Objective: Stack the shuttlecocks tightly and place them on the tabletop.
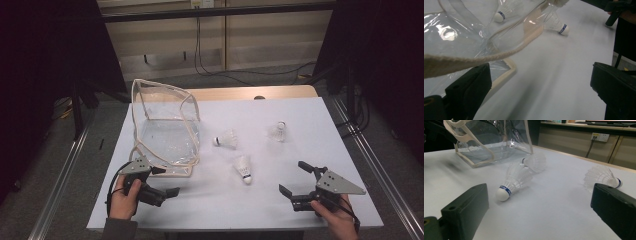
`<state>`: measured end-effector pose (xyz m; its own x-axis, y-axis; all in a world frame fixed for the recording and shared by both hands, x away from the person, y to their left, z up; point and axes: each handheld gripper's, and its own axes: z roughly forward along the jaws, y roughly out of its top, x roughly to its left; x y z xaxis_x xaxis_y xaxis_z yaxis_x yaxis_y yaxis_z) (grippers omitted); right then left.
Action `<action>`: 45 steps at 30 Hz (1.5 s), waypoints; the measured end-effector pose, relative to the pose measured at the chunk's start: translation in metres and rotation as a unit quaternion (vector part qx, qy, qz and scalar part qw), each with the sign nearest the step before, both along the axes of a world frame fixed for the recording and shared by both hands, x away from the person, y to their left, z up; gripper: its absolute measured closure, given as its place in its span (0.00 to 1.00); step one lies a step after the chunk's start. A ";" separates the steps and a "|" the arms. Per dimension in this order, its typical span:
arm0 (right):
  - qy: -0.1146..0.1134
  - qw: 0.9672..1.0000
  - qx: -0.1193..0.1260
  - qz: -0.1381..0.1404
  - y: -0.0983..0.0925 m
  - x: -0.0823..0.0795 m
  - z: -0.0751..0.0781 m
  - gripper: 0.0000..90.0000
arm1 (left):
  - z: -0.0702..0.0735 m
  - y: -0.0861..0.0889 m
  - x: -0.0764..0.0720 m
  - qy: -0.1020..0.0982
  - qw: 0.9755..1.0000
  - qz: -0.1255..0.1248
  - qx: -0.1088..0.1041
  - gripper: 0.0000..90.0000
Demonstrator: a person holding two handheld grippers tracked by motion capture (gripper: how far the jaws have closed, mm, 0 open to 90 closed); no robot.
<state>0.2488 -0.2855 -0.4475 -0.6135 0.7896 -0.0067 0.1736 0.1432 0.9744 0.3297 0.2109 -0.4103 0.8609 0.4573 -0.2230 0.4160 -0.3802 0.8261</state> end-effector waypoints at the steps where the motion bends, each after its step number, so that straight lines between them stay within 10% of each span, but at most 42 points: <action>1: 0.001 1.000 0.001 0.000 0.000 0.000 0.000 0.01 | -0.001 0.000 0.000 0.000 1.000 0.000 0.000 0.04; 45: 0.043 0.999 -0.015 -0.029 0.006 0.033 0.004 0.01 | -0.002 0.000 0.002 -0.006 1.000 -0.002 -0.001 0.04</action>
